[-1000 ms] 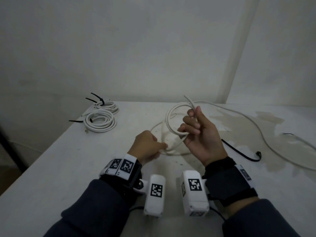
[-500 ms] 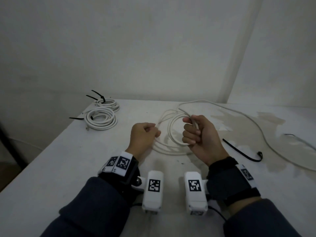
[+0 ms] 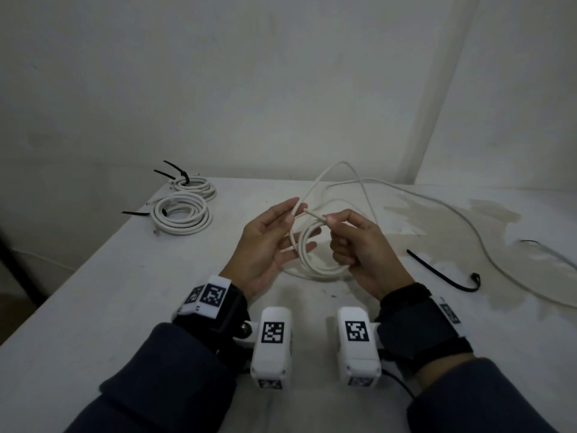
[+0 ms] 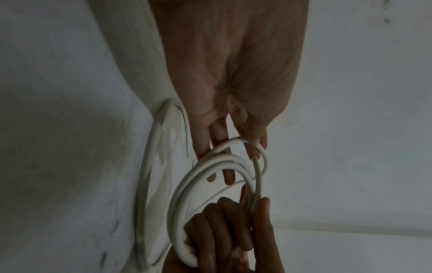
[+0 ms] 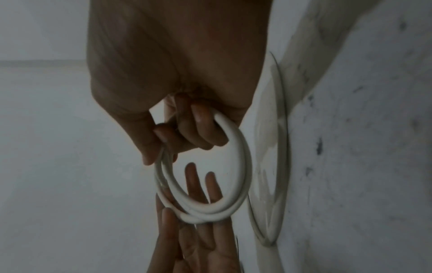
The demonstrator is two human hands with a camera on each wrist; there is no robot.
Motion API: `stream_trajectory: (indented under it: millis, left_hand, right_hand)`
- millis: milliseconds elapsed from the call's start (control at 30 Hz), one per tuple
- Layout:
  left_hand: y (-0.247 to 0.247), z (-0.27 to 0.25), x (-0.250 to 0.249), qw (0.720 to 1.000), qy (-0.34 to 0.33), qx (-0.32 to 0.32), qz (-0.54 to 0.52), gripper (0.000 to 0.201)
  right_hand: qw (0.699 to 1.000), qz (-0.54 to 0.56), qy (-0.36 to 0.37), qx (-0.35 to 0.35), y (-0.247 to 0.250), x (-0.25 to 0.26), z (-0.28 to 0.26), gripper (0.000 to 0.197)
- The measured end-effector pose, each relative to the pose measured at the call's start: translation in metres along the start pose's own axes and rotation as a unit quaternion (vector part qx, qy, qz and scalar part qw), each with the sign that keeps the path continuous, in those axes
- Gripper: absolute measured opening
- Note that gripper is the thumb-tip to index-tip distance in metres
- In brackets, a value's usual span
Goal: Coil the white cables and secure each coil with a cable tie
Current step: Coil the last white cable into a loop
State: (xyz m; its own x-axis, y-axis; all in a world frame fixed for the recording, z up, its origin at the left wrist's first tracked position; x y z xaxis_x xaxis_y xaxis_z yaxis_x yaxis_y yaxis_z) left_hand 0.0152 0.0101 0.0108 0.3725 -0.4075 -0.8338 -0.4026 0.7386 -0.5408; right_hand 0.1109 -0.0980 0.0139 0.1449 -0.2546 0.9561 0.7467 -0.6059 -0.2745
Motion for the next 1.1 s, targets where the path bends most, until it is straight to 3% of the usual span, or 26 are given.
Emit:
stream_trajectory:
  millis: [133, 367, 500, 600, 733, 900, 1100]
  left_hand:
    - [-0.007, -0.002, 0.000, 0.998, 0.024, 0.032, 0.054, 0.027]
    - [-0.011, -0.004, 0.006, 0.993, 0.053, 0.079, 0.072, 0.021]
    - [-0.007, -0.001, 0.003, 0.993, 0.042, 0.057, 0.092, 0.021]
    - [-0.007, 0.002, 0.003, 0.998, 0.053, 0.034, 0.027, 0.023]
    - [-0.008, 0.000, 0.006, 0.993, 0.104, 0.034, -0.040, 0.027]
    - [-0.010, -0.001, 0.005, 0.991, 0.100, 0.055, 0.075, 0.011]
    - [-0.007, -0.004, -0.003, 0.989, 0.071, 0.072, 0.111, 0.016]
  right_hand:
    - [1.000, 0.000, -0.007, 0.000, 0.000, -0.003, 0.003, 0.009]
    - [1.000, 0.013, -0.007, -0.020, -0.001, -0.003, 0.005, 0.019]
    - [1.000, -0.015, 0.006, -0.014, -0.007, 0.000, 0.005, 0.023]
    - [0.997, -0.074, 0.028, -0.013, -0.011, 0.003, 0.004, 0.022]
    - [0.997, -0.076, 0.026, -0.006, -0.013, 0.004, 0.003, 0.021]
    - [0.995, -0.091, 0.026, -0.009, -0.014, 0.005, 0.001, 0.027]
    - [0.989, -0.123, 0.073, -0.049, -0.008, 0.008, 0.001, 0.015]
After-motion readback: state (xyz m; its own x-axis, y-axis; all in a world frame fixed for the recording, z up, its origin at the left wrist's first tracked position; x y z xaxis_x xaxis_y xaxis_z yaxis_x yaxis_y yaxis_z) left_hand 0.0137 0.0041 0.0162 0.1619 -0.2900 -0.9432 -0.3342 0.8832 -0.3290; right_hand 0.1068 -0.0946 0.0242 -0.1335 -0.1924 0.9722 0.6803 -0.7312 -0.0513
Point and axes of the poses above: each hand's wrist, its own z-axis towards the middle knuckle, its own y-axis out of the back of the hand, x = y × z, the point moved 7 cm from there along z, towards the middle knuckle, and after that the axes turned 1 degree about x, right-handed, at the moved point
